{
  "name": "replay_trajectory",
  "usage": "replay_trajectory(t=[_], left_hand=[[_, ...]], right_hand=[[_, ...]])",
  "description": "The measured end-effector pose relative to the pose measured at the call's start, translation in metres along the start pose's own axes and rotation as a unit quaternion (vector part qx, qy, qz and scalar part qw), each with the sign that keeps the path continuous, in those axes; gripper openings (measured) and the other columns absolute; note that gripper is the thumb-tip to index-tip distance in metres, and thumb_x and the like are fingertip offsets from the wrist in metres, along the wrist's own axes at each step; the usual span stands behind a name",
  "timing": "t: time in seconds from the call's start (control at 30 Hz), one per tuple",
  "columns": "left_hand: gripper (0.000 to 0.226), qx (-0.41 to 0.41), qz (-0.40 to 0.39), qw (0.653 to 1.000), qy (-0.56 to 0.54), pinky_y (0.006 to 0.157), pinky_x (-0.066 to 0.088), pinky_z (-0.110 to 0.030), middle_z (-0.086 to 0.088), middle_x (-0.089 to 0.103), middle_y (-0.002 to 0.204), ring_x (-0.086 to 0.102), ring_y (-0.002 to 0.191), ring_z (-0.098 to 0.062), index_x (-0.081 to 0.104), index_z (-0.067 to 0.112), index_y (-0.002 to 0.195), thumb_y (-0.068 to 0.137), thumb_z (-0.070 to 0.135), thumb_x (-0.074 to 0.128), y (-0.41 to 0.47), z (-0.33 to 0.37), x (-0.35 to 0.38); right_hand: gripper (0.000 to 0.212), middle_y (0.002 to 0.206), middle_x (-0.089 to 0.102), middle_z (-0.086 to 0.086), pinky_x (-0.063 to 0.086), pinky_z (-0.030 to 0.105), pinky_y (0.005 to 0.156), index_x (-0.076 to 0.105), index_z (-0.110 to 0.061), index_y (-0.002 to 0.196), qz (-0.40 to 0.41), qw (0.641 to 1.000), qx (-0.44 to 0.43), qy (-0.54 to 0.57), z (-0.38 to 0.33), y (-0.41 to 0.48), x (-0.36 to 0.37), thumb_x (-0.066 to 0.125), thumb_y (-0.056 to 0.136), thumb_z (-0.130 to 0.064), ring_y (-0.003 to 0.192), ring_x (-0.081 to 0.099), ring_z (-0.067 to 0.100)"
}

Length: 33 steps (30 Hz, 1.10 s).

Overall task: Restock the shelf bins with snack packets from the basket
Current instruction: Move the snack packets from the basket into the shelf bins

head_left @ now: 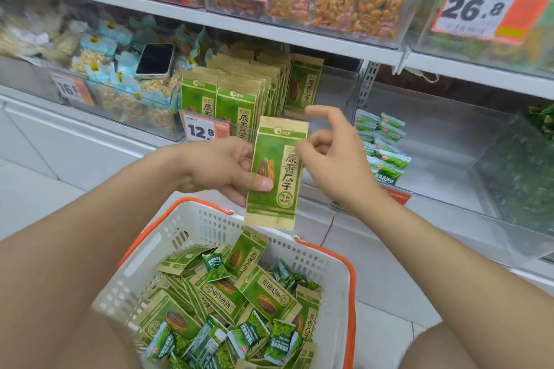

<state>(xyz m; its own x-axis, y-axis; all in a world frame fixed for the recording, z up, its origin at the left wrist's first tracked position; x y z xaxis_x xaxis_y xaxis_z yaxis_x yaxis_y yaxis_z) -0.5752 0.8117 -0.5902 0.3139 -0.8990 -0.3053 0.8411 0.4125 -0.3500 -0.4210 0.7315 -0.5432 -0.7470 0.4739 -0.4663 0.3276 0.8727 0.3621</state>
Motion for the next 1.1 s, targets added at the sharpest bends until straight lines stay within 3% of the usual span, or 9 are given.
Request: replay_trajectory(t=[0.2,0.33,0.4,0.47,0.53,0.67,0.8,0.97,1.1], left_hand=[[0.031,0.053,0.043,0.996,-0.065,0.087,0.064,-0.038,-0.012,0.078,0.116,0.075,0.11,-0.029,0.065,0.01,0.129,0.098,0.006,0.066,-0.005,0.022,-0.006],[0.026,0.098,0.171,0.98,-0.029,0.081,0.066,-0.043,-0.011,0.08,0.101,0.078,0.095,-0.028,0.069,0.013,0.12,0.095,0.018,0.075,-0.007,0.041,-0.027],[0.026,0.117,0.328,0.934,0.076,0.074,0.065,-0.046,-0.008,0.077,0.091,0.075,0.082,-0.027,0.07,0.016,0.107,0.096,0.038,0.075,-0.012,0.049,-0.05],[0.021,0.152,0.465,0.844,0.222,0.08,0.057,-0.045,0.001,0.068,0.094,0.065,0.087,-0.022,0.067,0.021,0.101,0.097,0.042,0.068,-0.02,0.058,-0.069],[0.017,0.181,0.512,0.772,0.329,0.089,0.048,-0.045,0.002,0.056,0.106,0.055,0.102,-0.024,0.064,0.022,0.105,0.094,0.034,0.068,-0.02,0.065,-0.075],[0.048,0.165,0.517,0.721,0.43,0.101,0.035,-0.049,-0.004,0.047,0.135,0.04,0.129,-0.031,0.055,0.023,0.126,0.085,0.041,0.071,-0.005,0.061,-0.078],[0.072,0.114,0.483,0.717,0.49,0.118,0.023,-0.061,-0.006,0.035,0.159,0.025,0.151,-0.034,0.046,0.022,0.142,0.08,0.051,0.07,0.015,0.053,-0.083],[0.08,0.078,0.475,0.721,0.499,0.119,0.017,-0.066,-0.007,0.035,0.159,0.024,0.152,-0.036,0.042,0.022,0.143,0.076,0.055,0.069,0.031,0.045,-0.091],[0.077,0.085,0.482,0.716,0.498,0.116,0.021,-0.065,-0.005,0.043,0.152,0.032,0.147,-0.036,0.045,0.02,0.14,0.071,0.051,0.065,0.035,0.044,-0.092]], right_hand=[[0.038,0.076,0.078,-0.005,0.061,0.045,0.078,0.061,-0.017,0.13,0.054,0.998,0.022,0.009,-0.001,0.004,-0.001,0.068,0.097,-0.033,0.074,0.074,0.011],[0.027,0.086,0.079,-0.008,0.062,0.049,0.073,0.07,-0.027,0.114,0.047,0.998,0.027,0.011,0.0,0.012,0.008,0.066,0.09,-0.04,0.074,0.075,0.016],[0.021,0.084,0.077,-0.007,0.061,0.048,0.078,0.071,-0.025,0.108,0.105,0.993,0.05,-0.017,0.005,0.027,-0.003,0.064,0.093,-0.038,0.079,0.074,0.018],[0.02,0.085,0.074,-0.004,0.057,0.046,0.085,0.07,-0.021,0.098,0.142,0.984,0.088,-0.056,0.011,0.048,-0.012,0.061,0.096,-0.039,0.091,0.07,0.028],[0.027,0.09,0.07,0.005,0.051,0.039,0.083,0.068,-0.013,0.096,0.157,0.975,0.126,-0.093,0.017,0.07,-0.013,0.058,0.099,-0.038,0.103,0.065,0.036],[0.029,0.126,0.063,0.014,0.043,0.038,0.087,0.055,-0.008,0.122,0.178,0.95,0.211,-0.143,0.023,0.106,0.001,0.057,0.102,-0.028,0.12,0.058,0.035],[0.052,0.137,0.061,0.015,0.041,0.047,0.107,0.042,-0.012,0.141,0.191,0.919,0.269,-0.216,0.044,0.136,0.019,0.065,0.096,-0.025,0.135,0.048,0.039],[0.07,0.145,0.057,0.015,0.046,0.038,0.111,0.036,-0.003,0.153,0.189,0.903,0.33,-0.2,0.083,0.167,0.025,0.069,0.092,-0.013,0.136,0.053,0.032],[0.055,0.142,0.058,0.013,0.047,0.035,0.104,0.046,-0.006,0.145,0.18,0.904,0.338,-0.19,0.092,0.185,0.029,0.066,0.096,-0.019,0.132,0.056,0.031]])
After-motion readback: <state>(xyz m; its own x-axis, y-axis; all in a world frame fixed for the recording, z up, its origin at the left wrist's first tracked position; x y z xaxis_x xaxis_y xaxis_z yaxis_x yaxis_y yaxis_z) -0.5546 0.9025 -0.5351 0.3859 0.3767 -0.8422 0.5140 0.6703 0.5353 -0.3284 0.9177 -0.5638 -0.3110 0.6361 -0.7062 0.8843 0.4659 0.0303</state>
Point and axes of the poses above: each hand's wrist, its own y-axis towards the middle knuckle, its own x-axis out of the palm, z = x × y, the point moved 7 cm from there along y, towards the middle knuckle
